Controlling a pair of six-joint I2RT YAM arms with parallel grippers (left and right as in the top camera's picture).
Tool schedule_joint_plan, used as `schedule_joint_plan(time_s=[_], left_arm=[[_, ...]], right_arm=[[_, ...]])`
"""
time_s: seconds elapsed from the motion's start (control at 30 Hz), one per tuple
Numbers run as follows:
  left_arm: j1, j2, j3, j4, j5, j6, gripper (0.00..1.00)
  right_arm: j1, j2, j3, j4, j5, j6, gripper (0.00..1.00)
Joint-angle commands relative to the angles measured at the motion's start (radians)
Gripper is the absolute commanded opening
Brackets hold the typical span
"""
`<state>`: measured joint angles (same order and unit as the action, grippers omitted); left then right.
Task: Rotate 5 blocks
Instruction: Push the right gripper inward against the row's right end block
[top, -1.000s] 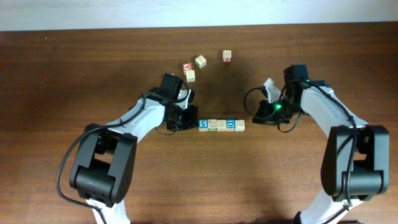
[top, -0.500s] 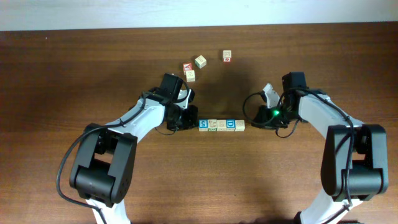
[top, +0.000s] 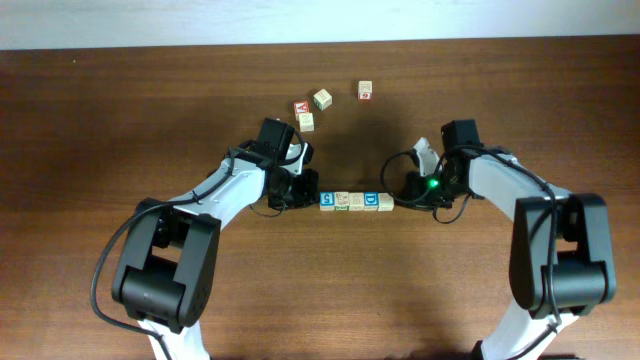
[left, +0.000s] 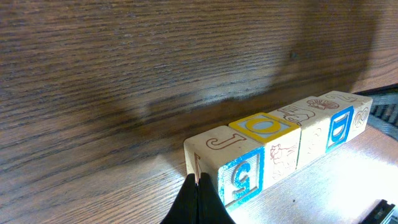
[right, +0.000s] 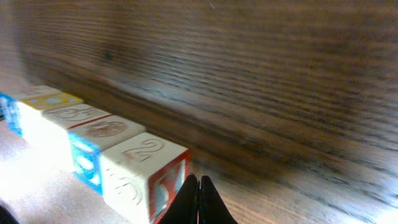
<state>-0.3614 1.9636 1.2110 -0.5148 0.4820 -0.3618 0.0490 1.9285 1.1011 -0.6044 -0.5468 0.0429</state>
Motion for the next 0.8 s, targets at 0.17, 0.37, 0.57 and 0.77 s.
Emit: schedule_joint_plan(time_s=[0.17, 0.37, 0.57, 0.77], left_arm=[[0.006, 0.005, 0.014, 0.002, 0.008, 0.019, 0.00], [0.006, 0.005, 0.014, 0.002, 0.008, 0.019, 0.00], [0.006, 0.005, 0.014, 0.002, 0.008, 0.019, 0.00], [0.006, 0.005, 0.014, 0.002, 0.008, 0.019, 0.00]], right_arm=[[0.006, 0.016, -0.012, 0.003, -0.055, 0.022, 0.04], [-0.001, 0.016, -0.011, 0.002, -0.074, 0.021, 0.04], [-0.011, 0.016, -0.011, -0.011, -0.094, 0.022, 0.04], [-0.011, 0.016, -0.011, -0.008, -0.104, 0.021, 0.04]])
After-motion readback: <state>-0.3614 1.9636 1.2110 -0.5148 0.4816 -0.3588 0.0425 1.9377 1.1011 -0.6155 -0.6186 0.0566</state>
